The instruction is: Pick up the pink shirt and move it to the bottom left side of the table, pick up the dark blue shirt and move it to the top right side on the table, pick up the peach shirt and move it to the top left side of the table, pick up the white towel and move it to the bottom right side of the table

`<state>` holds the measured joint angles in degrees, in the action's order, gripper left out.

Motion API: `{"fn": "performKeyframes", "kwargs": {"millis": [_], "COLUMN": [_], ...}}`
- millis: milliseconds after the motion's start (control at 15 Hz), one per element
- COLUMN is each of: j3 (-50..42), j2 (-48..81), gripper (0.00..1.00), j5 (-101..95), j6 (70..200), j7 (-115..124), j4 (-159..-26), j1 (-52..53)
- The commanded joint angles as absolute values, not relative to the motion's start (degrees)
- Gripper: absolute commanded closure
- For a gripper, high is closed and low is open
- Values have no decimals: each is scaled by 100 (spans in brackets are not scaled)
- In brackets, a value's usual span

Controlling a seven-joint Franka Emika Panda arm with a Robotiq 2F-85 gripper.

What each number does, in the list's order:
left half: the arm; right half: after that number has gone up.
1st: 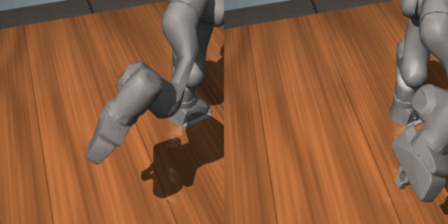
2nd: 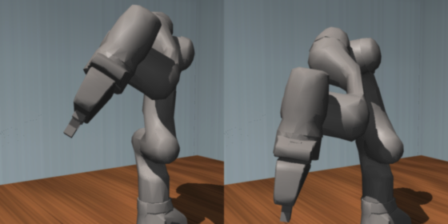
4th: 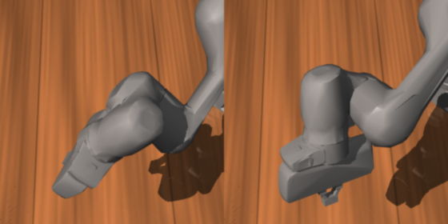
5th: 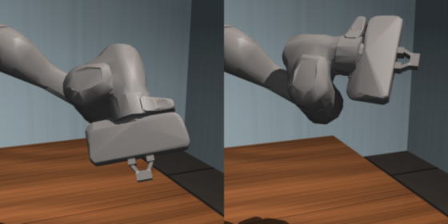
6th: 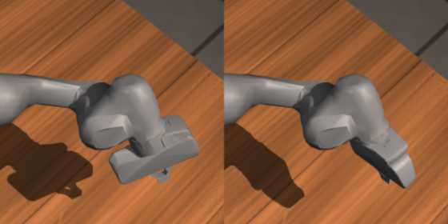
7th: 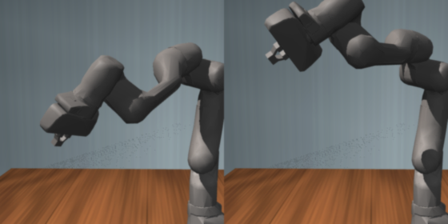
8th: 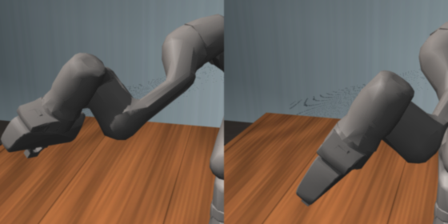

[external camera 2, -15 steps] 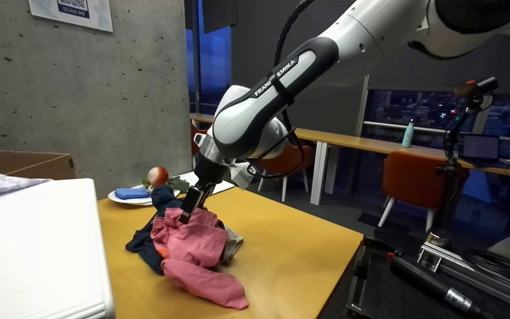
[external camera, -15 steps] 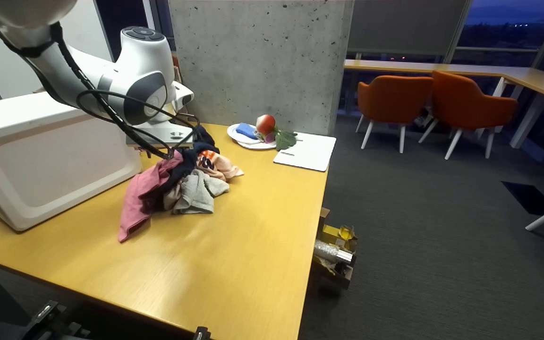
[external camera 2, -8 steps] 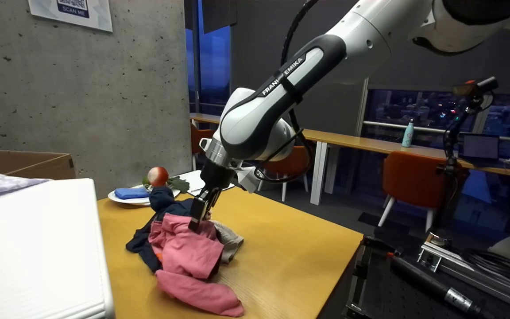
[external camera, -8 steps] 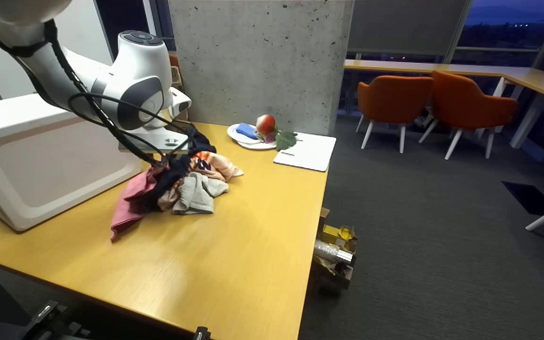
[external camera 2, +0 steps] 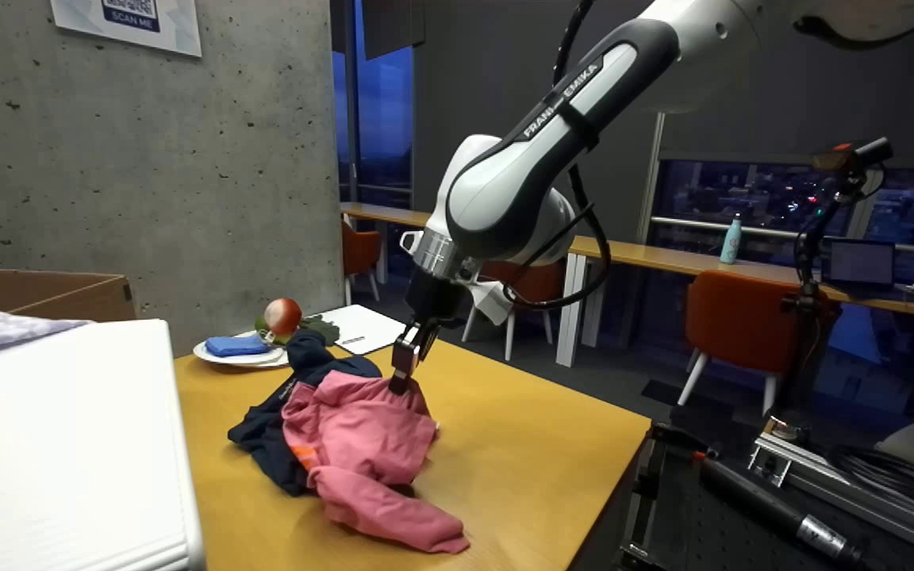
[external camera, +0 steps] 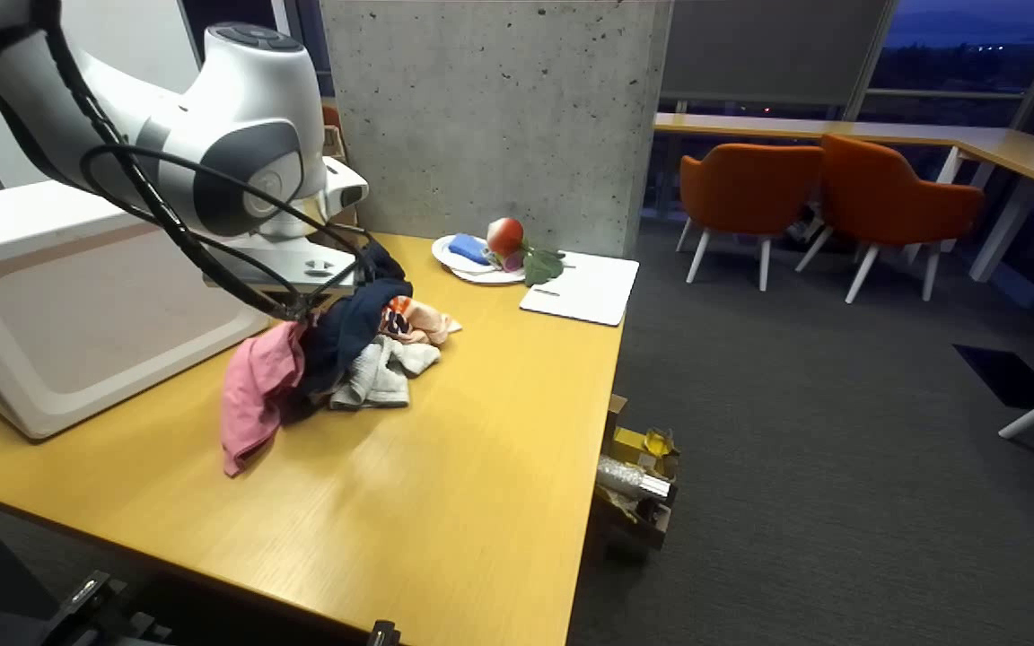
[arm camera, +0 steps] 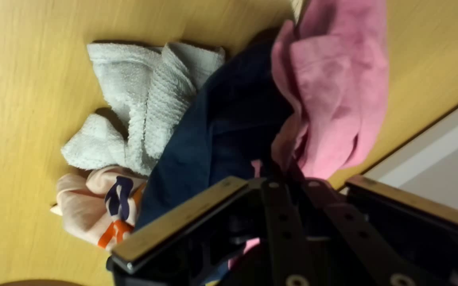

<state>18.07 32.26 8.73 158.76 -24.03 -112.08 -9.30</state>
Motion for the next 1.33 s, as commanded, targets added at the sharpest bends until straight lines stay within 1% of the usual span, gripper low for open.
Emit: {"fn": "performKeyframes", "kwargs": {"millis": [0,400,733,1000,1267], "j3": [1894,1779,1810,1887,1676], "j2": [2362,1539,1225,991,675], "gripper": [99,99,99,99,99], "j5": [1121,1331,1576,2241,2246], "j6": [15792,15411,15282,14894,14159], "j7": [-2347,-2193,-2055,-2174,-1868], "j4": [-11647,-11326,-11263,-11730,-12403], "j1": [-1041,-644,-95,111,275]}}
